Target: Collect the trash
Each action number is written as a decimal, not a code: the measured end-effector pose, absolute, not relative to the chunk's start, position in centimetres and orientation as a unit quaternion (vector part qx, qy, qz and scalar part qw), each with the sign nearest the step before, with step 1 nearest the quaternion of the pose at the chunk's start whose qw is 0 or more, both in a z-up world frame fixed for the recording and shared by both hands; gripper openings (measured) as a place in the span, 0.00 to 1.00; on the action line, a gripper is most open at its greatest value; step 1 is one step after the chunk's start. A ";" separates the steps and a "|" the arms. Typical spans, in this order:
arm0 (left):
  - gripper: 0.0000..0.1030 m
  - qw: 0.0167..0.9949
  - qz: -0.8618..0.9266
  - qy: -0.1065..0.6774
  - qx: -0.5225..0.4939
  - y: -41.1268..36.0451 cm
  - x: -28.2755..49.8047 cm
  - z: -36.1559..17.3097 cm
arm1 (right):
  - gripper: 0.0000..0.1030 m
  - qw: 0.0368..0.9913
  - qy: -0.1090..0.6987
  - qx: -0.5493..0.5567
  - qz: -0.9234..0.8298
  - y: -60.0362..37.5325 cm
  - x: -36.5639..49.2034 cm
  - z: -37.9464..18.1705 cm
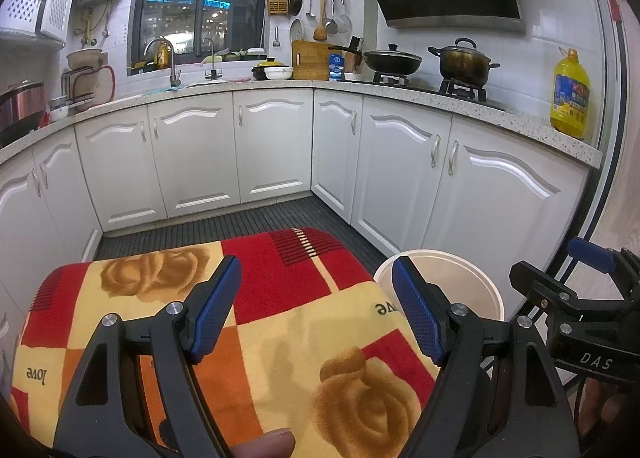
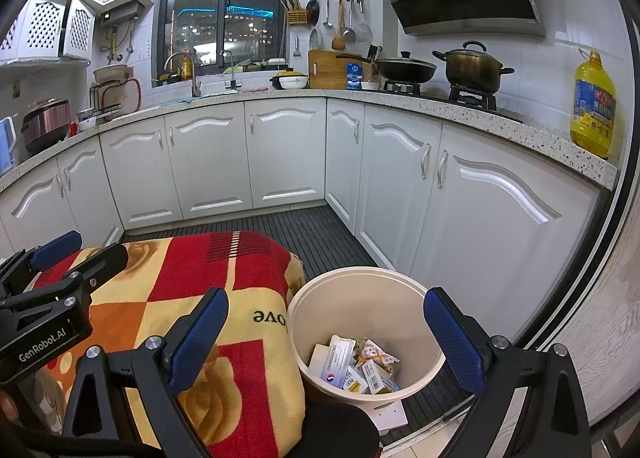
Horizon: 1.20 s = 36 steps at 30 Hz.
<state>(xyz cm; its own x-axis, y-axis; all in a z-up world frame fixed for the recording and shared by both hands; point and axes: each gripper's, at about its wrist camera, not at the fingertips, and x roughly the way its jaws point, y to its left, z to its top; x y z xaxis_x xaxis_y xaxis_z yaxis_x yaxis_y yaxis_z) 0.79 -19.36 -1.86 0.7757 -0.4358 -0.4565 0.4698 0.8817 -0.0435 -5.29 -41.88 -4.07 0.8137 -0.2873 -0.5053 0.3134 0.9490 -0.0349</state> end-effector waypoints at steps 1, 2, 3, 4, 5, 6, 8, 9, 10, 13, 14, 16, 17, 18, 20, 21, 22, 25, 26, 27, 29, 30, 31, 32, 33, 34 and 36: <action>0.75 0.942 -0.240 0.233 0.037 -19.4 0.8 -1.9 | 0.94 0.952 0.262 0.026 -0.158 -41.9 -5.2 -4.2; 0.75 0.942 -0.240 0.233 0.037 -19.4 0.9 -1.9 | 0.94 0.952 0.263 0.027 -0.157 -41.9 -5.3 -4.2; 0.75 0.941 -0.241 0.234 0.037 -19.4 0.9 -2.0 | 0.94 0.952 0.263 0.027 -0.157 -41.9 -5.3 -4.2; 0.75 0.941 -0.242 0.235 0.037 -19.4 1.0 -2.0 | 0.94 0.951 0.263 0.027 -0.158 -41.9 -5.3 -4.2; 0.75 0.941 -0.242 0.235 0.036 -19.3 1.0 -2.0 | 0.94 0.951 0.264 0.027 -0.158 -41.9 -5.3 -4.3; 0.75 0.941 -0.242 0.235 0.036 -19.4 1.0 -2.0 | 0.94 0.951 0.264 0.028 -0.158 -42.0 -5.3 -4.2; 0.75 0.940 -0.242 0.236 0.036 -19.3 1.0 -2.1 | 0.94 0.951 0.264 0.028 -0.158 -42.0 -5.3 -4.2; 0.75 0.940 -0.242 0.237 0.036 -19.3 1.1 -2.1 | 0.94 0.951 0.264 0.028 -0.157 -42.0 -5.4 -4.2; 0.75 0.940 -0.241 0.238 0.036 -19.3 1.1 -2.2 | 0.94 0.951 0.264 0.028 -0.157 -42.0 -5.3 -4.3; 0.75 0.940 -0.240 0.241 0.035 -19.2 1.3 -2.2 | 0.94 0.951 0.265 0.029 -0.157 -42.0 -5.3 -4.2; 0.75 0.940 -0.239 0.241 0.034 -19.1 1.3 -2.2 | 0.94 0.951 0.265 0.029 -0.157 -42.0 -5.3 -4.2; 0.75 0.940 -0.238 0.241 0.034 -19.1 1.3 -2.2 | 0.94 0.951 0.265 0.028 -0.158 -42.0 -5.3 -4.3; 0.75 0.940 -0.238 0.241 0.034 -19.1 1.3 -2.2 | 0.94 0.951 0.264 0.028 -0.158 -42.0 -5.3 -4.3; 0.75 0.941 -0.237 0.240 0.034 -19.1 1.3 -2.1 | 0.94 0.951 0.264 0.029 -0.158 -42.1 -5.3 -4.3; 0.75 0.941 -0.237 0.238 0.034 -19.1 1.3 -2.2 | 0.94 0.951 0.263 0.030 -0.158 -42.0 -5.3 -4.3; 0.75 0.941 -0.237 0.238 0.033 -19.1 1.3 -2.2 | 0.94 0.952 0.262 0.029 -0.158 -42.0 -5.3 -4.3; 0.75 0.941 -0.237 0.238 0.033 -19.1 1.3 -2.2 | 0.94 0.952 0.262 0.029 -0.158 -42.0 -5.3 -4.4; 0.75 0.942 -0.236 0.238 0.033 -19.0 1.3 -2.2 | 0.94 0.951 0.263 0.030 -0.158 -42.0 -5.3 -4.5; 0.75 0.942 -0.234 0.237 0.034 -19.0 1.3 -2.2 | 0.94 0.951 0.263 0.030 -0.158 -42.1 -5.3 -4.5; 0.75 0.943 -0.232 0.236 0.034 -19.1 1.3 -2.1 | 0.94 0.951 0.263 0.030 -0.158 -42.0 -5.3 -4.5; 0.75 0.944 -0.231 0.235 0.033 -19.0 1.2 -2.0 | 0.94 0.952 0.262 0.030 -0.158 -42.0 -5.3 -4.5; 0.75 0.944 -0.231 0.235 0.033 -19.0 1.2 -2.0 | 0.94 0.951 0.262 0.030 -0.158 -42.1 -5.3 -4.5; 0.75 0.944 -0.230 0.235 0.033 -19.0 1.2 -2.0 | 0.94 0.952 0.262 0.030 -0.158 -42.0 -5.3 -4.5; 0.75 0.944 -0.230 0.234 0.033 -19.0 1.2 -2.0 | 0.94 0.951 0.262 0.030 -0.158 -42.0 -5.3 -4.5; 0.75 0.944 -0.230 0.234 0.033 -19.1 1.2 -2.0 | 0.94 0.951 0.262 0.030 -0.158 -42.0 -5.3 -4.5; 0.75 0.944 -0.230 0.234 0.034 -19.1 1.2 -2.0 | 0.94 0.951 0.263 0.030 -0.158 -42.1 -5.3 -4.5; 0.75 0.944 -0.229 0.233 0.034 -19.1 1.1 -1.9 | 0.94 0.951 0.263 0.030 -0.158 -42.0 -5.3 -4.5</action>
